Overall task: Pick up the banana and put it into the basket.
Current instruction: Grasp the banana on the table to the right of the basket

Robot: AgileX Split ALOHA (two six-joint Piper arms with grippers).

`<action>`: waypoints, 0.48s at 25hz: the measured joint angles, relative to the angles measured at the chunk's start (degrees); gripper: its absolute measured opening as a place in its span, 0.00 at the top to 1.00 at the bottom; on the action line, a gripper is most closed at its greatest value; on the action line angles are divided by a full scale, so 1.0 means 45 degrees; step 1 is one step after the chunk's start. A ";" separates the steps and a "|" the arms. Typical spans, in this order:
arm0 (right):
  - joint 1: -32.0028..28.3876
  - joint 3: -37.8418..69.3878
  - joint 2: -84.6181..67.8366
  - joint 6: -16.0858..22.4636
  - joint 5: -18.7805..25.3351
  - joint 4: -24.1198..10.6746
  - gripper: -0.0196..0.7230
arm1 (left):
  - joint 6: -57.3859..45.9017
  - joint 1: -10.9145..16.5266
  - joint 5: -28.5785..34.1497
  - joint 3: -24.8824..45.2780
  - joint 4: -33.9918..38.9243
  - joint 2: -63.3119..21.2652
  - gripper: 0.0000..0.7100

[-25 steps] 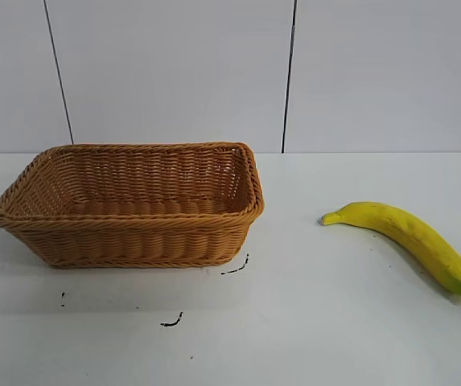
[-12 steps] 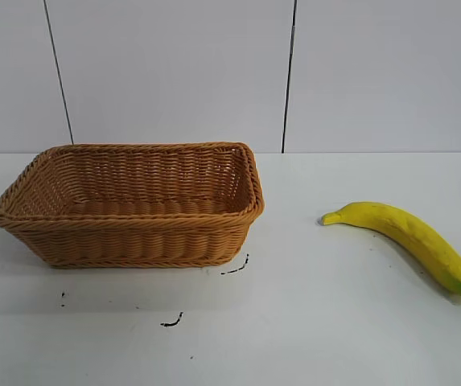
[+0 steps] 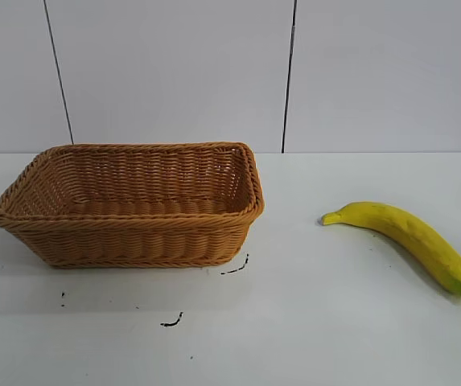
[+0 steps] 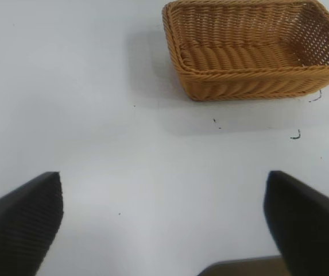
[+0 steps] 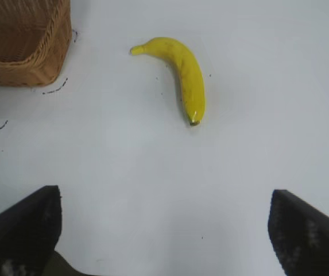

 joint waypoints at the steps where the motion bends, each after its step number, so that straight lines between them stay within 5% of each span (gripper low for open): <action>1: 0.0000 -0.0228 0.0595 -0.0226 0.0011 -0.0031 0.05 | 0.0000 0.0000 0.0000 0.0000 0.0000 0.0000 0.03; 12: 0.0000 -0.3248 0.6755 -0.2799 -0.0399 -0.0078 0.05 | 0.0000 0.0000 0.0000 0.0000 0.0000 0.0000 0.03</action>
